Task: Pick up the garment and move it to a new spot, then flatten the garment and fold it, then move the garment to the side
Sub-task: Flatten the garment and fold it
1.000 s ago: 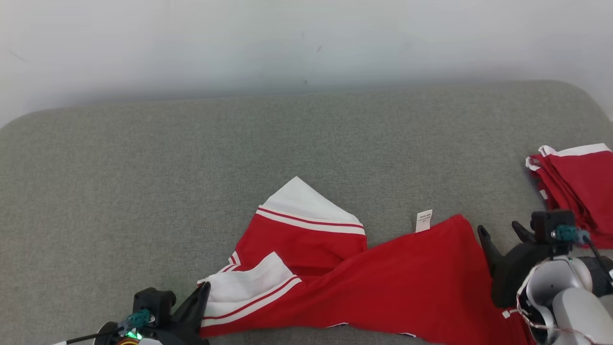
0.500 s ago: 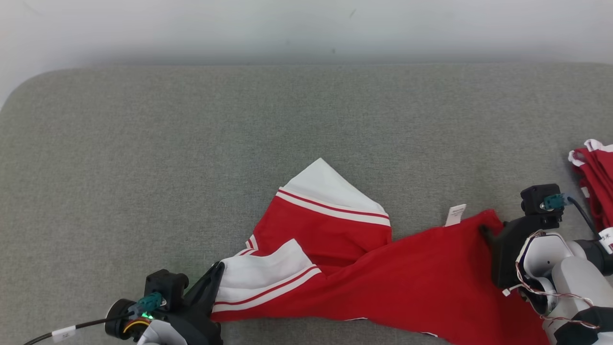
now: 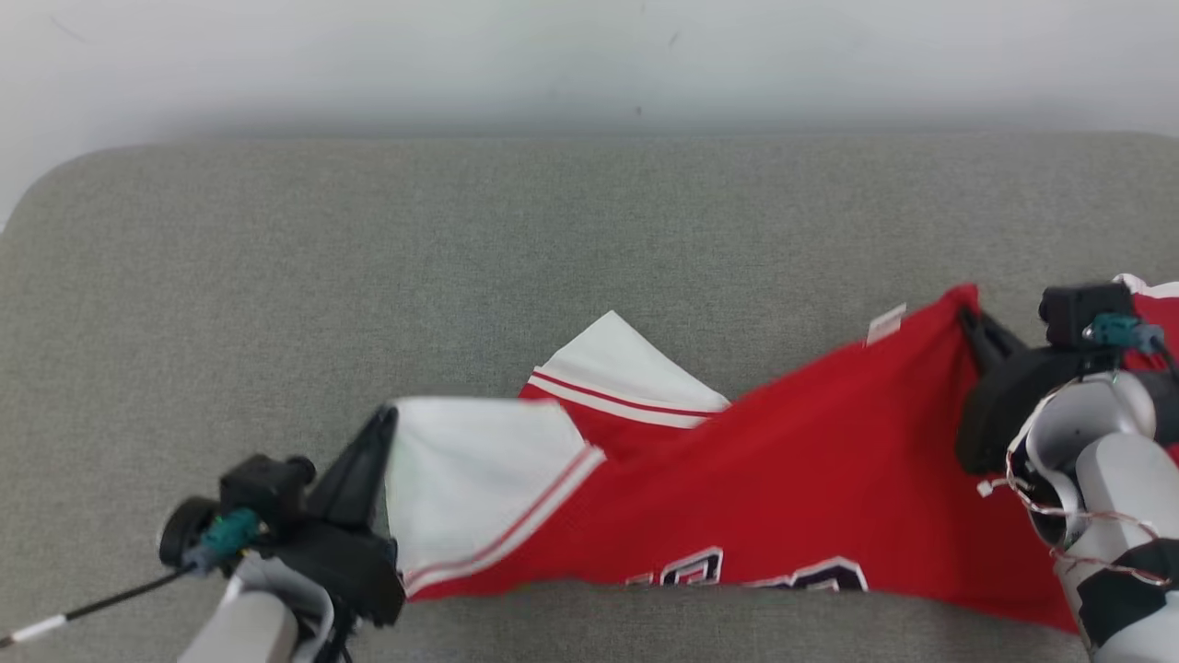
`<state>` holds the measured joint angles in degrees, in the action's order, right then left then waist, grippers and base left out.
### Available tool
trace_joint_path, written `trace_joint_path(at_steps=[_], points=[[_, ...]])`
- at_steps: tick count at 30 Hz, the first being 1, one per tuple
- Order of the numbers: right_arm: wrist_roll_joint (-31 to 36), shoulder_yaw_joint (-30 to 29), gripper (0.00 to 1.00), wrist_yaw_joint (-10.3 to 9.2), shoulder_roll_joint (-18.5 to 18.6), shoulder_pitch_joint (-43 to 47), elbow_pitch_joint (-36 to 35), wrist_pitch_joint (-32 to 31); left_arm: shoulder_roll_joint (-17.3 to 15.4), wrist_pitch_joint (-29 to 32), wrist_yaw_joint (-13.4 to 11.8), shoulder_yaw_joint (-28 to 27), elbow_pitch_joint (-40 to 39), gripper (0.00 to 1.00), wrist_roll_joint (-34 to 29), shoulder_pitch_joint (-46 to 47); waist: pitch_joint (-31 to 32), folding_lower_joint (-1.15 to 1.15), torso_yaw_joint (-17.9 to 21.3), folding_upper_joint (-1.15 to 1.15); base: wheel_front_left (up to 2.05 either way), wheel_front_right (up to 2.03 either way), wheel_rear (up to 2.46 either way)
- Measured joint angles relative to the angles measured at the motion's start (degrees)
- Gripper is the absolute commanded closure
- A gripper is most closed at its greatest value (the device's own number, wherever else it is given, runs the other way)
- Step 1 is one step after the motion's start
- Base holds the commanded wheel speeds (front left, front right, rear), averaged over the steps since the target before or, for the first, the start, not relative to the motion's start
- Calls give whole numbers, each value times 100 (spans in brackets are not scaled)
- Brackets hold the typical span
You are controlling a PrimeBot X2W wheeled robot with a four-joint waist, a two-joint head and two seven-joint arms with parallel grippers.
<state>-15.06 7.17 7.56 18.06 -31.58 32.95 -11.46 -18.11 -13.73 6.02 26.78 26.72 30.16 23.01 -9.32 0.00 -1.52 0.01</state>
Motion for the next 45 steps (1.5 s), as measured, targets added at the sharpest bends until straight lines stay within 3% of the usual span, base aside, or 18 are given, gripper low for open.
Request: trace_joint_path(at_steps=[7,17,22,27,37,41,45], points=[[111,-146,100,0,42,-337,-481,487,-269,-36,15,-297,-677,100,41,675,172,0,101,0,0,0,0],[374,-236,100,0,112,-929,-1178,572,-929,500,112,-390,-1339,100,196,2300,350,0,387,0,0,0,0],[416,-272,100,0,108,-1065,-1402,430,-1063,736,137,-237,-1295,100,127,3079,384,0,534,0,0,0,0],[387,-165,100,-1,124,-1320,-1539,304,-960,783,138,-187,-1059,100,224,3666,339,1,668,-1,0,0,0],[192,366,100,0,359,-2367,-1619,87,-942,705,58,-204,-665,100,-3,4923,-248,0,826,-1,0,0,0],[259,346,100,0,377,-2946,-1529,78,-1053,705,46,-248,-602,100,-232,5615,-654,0,883,0,0,0,0],[276,-87,100,-1,197,-3622,-1391,227,-1255,711,53,-191,-620,100,-584,6458,-1156,-1,954,0,0,0,0]])
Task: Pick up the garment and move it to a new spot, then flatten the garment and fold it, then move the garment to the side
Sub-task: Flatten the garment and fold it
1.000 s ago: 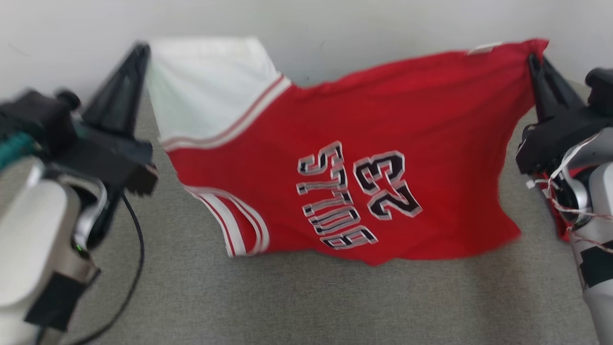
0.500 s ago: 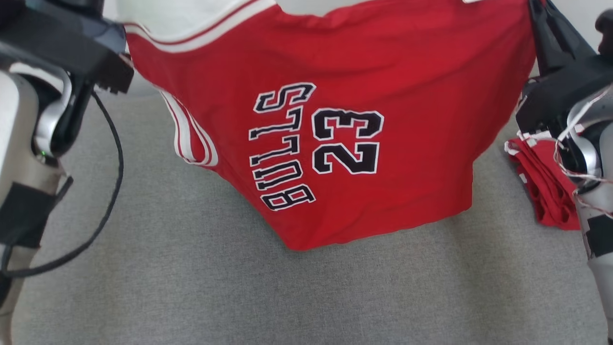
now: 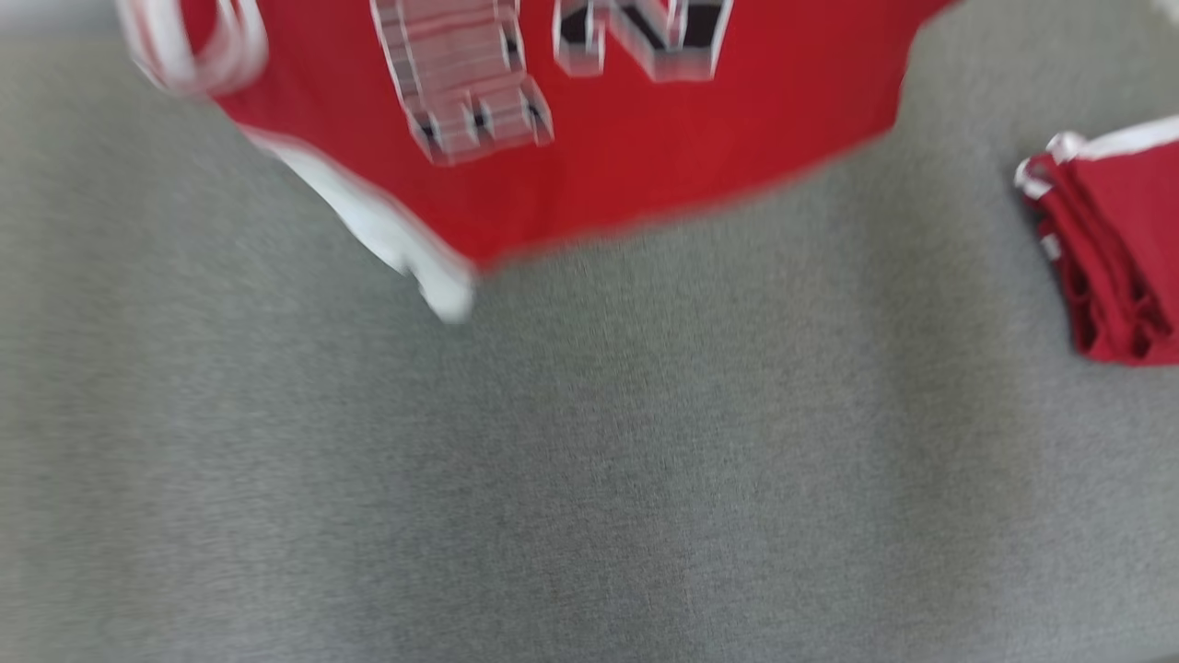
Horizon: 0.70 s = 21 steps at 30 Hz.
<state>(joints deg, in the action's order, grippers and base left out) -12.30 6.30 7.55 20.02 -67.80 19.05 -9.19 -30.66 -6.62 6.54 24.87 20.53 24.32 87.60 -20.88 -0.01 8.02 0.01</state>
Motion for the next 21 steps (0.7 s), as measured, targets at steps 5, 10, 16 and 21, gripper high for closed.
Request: trace_joint_path(at_steps=[5,10,16,21], points=[[266,-590,100,1,-505,-691,152,589,-74,-511,-268,-204,-112,100,-396,929,-647,-1,107,1,0,0,0],[973,-1066,100,1,-979,-1223,208,1617,-18,-816,-478,-517,-400,100,-639,1527,-1228,-1,247,1,0,0,0],[2025,-1408,100,0,-1277,-1349,110,2370,137,-843,-293,-962,-1513,100,-999,1695,-1806,1,408,0,0,0,0],[2267,-1145,100,0,-1344,-966,-400,2418,263,-843,-113,-1260,-1864,100,-1013,959,-2250,0,494,1,0,0,0]])
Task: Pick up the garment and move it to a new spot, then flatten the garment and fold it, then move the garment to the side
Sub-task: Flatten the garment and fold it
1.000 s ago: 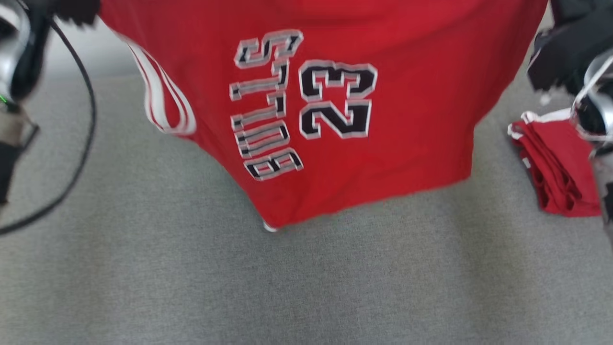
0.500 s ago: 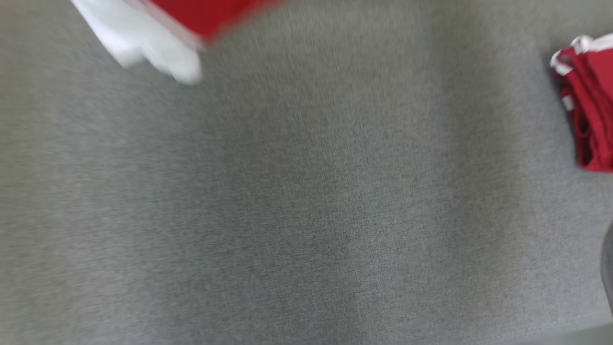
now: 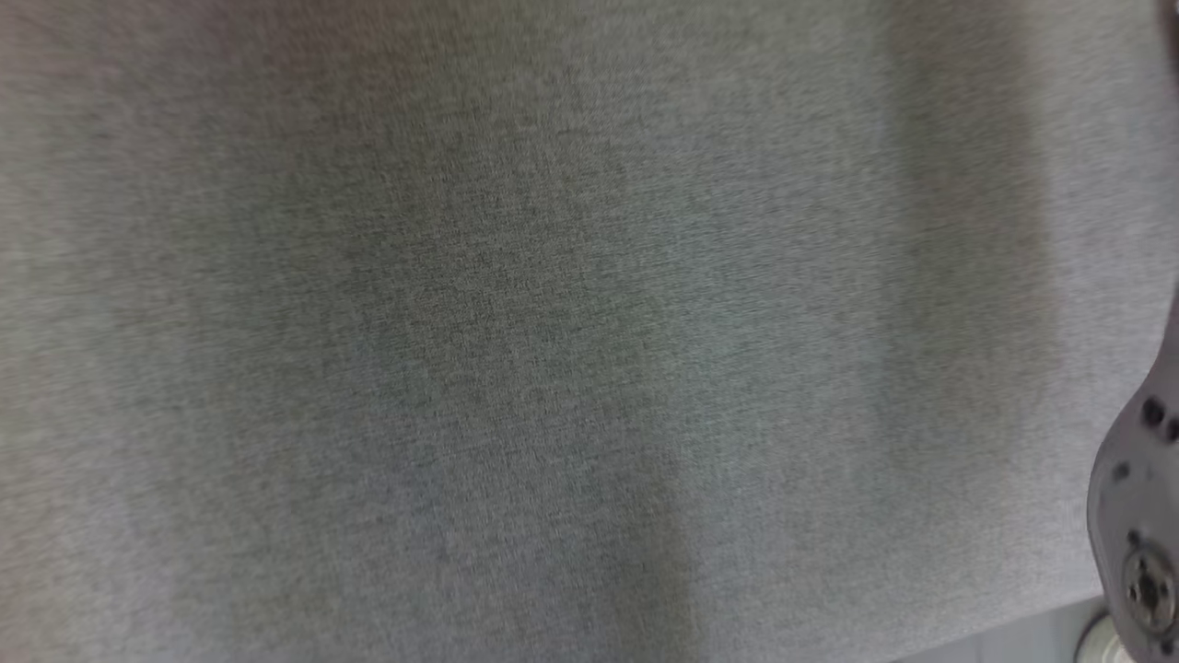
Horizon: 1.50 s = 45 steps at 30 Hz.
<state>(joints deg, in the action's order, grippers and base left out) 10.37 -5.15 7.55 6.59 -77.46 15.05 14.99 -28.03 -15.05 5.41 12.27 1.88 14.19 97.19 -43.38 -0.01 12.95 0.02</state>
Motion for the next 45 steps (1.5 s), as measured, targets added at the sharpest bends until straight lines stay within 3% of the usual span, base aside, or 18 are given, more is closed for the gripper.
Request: trace_joint_path(at_steps=[6,12,21,27,37,45], points=[[-13,865,100,1,492,667,-308,0,24,0,143,-310,-615,100,277,-1074,-320,0,27,0,0,0,0],[-333,1366,100,1,1026,1351,-42,-15,-56,0,175,-425,-1121,100,750,-2814,-137,2,2,-1,0,0,0],[-1162,1627,100,1,1625,2505,-358,-1241,185,55,56,-633,-1317,100,1483,-5217,561,3,-254,-2,0,0,0],[-1545,1615,100,1,1717,3470,-624,-1814,515,52,-104,-483,-1270,100,1697,-6610,1168,3,-460,-3,0,0,0],[-1740,1555,100,1,1599,4848,-449,-2103,1007,16,-154,-87,-693,100,1766,-8175,2200,4,-723,-3,0,0,0],[-1711,1370,100,1,1485,5485,20,-2237,1055,311,-55,122,-198,100,2184,-8983,2862,3,-882,-3,0,0,0]])
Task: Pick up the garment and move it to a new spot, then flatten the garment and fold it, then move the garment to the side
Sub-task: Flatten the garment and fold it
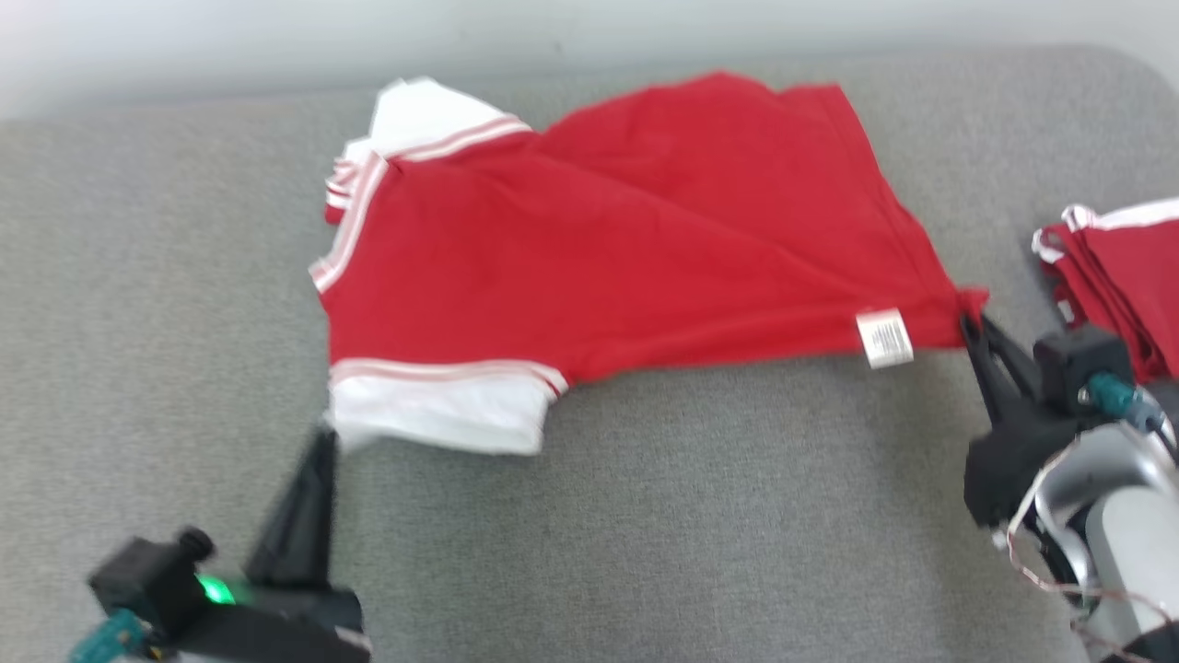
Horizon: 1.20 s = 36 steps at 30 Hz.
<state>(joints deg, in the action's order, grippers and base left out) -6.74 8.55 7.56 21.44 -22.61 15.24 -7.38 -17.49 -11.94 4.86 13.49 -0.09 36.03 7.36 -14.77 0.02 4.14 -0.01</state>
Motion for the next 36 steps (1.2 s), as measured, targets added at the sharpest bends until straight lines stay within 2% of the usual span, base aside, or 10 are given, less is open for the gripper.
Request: trace_joint_path(at_steps=[8,16,26,33,36], points=[[-42,-346,100,0,-180,700,363,-237,-143,786,171,291,55,100,1017,-793,499,0,-175,0,0,0,0],[-121,-745,100,0,-321,1367,236,-315,-212,1406,191,376,30,100,1807,-1472,811,-1,-377,1,0,0,0],[-247,-924,100,0,-500,2298,-14,-730,-330,1823,-119,370,66,100,2106,-1910,990,-1,-526,1,0,0,0],[-328,-896,100,0,-512,2516,-174,-783,-521,2349,-393,383,140,100,2358,-2146,1027,-2,-448,1,0,0,0],[-327,-909,100,0,-523,2518,-199,-766,-558,2261,-335,307,8,100,2377,-2171,1021,-2,-413,2,0,0,0]])
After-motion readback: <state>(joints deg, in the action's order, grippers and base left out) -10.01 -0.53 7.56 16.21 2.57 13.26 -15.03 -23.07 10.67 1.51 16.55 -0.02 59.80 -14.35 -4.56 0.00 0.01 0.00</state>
